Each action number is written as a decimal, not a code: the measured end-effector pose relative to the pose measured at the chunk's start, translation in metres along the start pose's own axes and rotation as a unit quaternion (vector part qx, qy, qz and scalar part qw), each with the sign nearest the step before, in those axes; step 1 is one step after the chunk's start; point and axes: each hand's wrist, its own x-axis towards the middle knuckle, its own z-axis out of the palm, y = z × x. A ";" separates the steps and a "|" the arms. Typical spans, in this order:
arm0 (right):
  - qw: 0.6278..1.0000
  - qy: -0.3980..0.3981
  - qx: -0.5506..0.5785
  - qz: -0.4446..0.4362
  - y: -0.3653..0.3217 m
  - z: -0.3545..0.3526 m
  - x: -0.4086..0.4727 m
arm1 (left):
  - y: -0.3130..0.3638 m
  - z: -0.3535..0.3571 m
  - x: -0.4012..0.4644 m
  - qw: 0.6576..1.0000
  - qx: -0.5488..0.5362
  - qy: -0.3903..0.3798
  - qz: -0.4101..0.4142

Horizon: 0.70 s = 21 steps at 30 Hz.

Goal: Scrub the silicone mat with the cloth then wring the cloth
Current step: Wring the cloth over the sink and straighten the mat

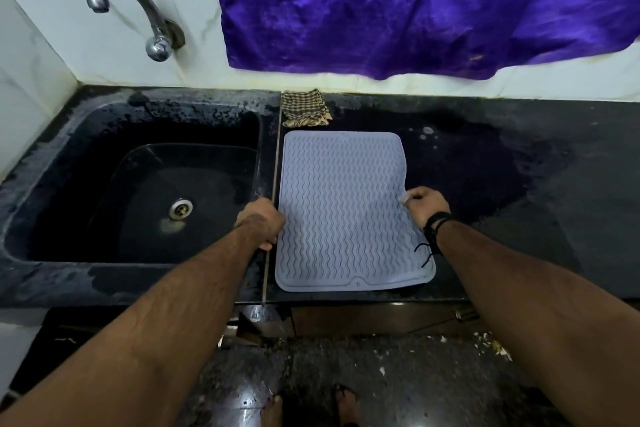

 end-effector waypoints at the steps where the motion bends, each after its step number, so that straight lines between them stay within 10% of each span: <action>1: 1.000 0.000 0.000 -0.001 0.000 0.000 0.000 | 0.000 0.000 0.001 1.000 0.000 0.001 -0.002; 21: 1.000 -0.007 0.026 0.015 0.008 -0.009 -0.005 | -0.004 -0.003 -0.003 0.995 0.088 0.039 0.022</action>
